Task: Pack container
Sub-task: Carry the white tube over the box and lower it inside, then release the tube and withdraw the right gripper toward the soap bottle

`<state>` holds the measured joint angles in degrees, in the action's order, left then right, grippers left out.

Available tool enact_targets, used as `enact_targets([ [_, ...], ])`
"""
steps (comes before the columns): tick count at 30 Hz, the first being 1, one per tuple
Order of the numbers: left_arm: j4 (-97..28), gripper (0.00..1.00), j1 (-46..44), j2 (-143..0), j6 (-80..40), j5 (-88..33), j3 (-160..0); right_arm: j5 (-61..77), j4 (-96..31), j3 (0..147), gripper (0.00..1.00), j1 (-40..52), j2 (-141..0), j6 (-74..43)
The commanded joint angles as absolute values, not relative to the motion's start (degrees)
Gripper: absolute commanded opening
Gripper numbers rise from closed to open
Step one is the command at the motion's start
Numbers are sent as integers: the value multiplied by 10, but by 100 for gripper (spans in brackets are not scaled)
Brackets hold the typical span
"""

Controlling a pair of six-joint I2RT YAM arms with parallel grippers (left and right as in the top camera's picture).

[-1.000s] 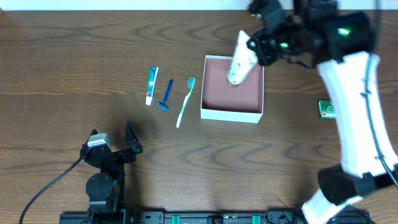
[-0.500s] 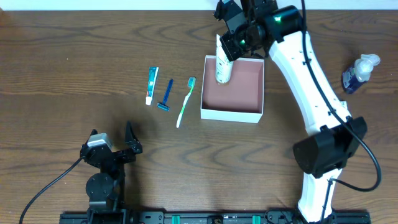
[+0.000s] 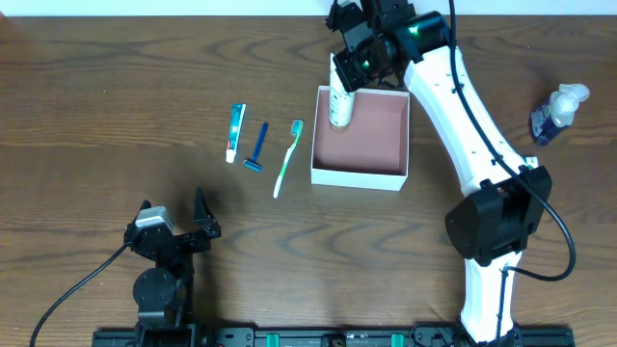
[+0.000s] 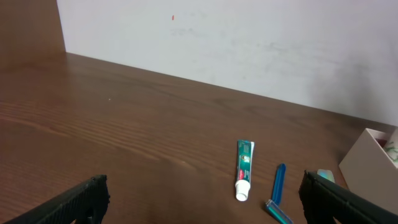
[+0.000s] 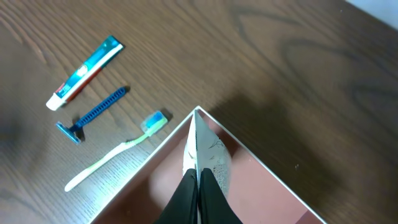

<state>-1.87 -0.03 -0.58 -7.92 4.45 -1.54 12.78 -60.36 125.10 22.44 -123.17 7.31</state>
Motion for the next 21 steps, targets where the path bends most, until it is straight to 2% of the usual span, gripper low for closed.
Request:
enact_targets([
  [1, -38, 98, 3, -2, -83, 49, -2, 133, -597, 1267, 1, 239, -1225, 62],
  [10, -38, 98, 3, -2, -83, 49, -2, 133, -597, 1267, 2, 246, -1226, 62],
  [14, -38, 98, 3, -2, -83, 49, -2, 133, -597, 1267, 13, 246, -1226, 62],
  [17, -38, 98, 3, -2, -83, 49, -2, 133, -599, 1267, 29, 246, -1226, 62],
  [21, -38, 98, 3, -2, -83, 49, -2, 103, -597, 1267, 38, 246, -1226, 62],
])
